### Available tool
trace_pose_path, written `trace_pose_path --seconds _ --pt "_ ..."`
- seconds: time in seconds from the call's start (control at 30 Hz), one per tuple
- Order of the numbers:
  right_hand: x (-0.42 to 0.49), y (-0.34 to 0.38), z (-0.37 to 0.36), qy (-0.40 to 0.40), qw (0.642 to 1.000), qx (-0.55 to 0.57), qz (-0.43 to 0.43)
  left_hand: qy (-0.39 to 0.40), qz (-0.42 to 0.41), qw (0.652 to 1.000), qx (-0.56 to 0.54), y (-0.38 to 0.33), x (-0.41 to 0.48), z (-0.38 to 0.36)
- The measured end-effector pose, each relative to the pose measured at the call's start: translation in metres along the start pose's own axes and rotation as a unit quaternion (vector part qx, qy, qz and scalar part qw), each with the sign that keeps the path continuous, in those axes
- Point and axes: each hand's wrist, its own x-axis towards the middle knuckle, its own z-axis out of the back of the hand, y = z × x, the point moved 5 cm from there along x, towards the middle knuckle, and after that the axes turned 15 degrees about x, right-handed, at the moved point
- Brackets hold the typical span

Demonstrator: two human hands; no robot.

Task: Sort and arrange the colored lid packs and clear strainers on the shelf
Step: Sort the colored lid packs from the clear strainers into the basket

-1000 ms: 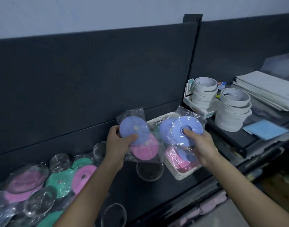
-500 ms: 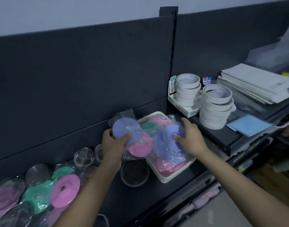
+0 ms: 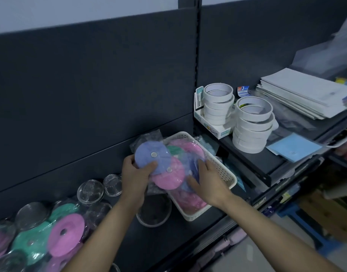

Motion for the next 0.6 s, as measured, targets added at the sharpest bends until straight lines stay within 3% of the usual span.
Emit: trace_pose_path --seconds 0.23,0.43,0.6 --pt "-0.003 0.002 0.017 -0.013 0.998 0.047 -0.026 -0.038 -0.012 0.999 -0.036 -0.004 0.004 0.005" --pt "-0.006 0.028 -0.011 0.019 0.993 -0.091 -0.076 -0.088 -0.011 0.994 -0.059 -0.004 0.016 0.020" --pt "0.006 0.020 -0.013 0.027 0.989 -0.090 -0.117 -0.060 0.012 0.997 -0.054 0.008 0.021 0.016"
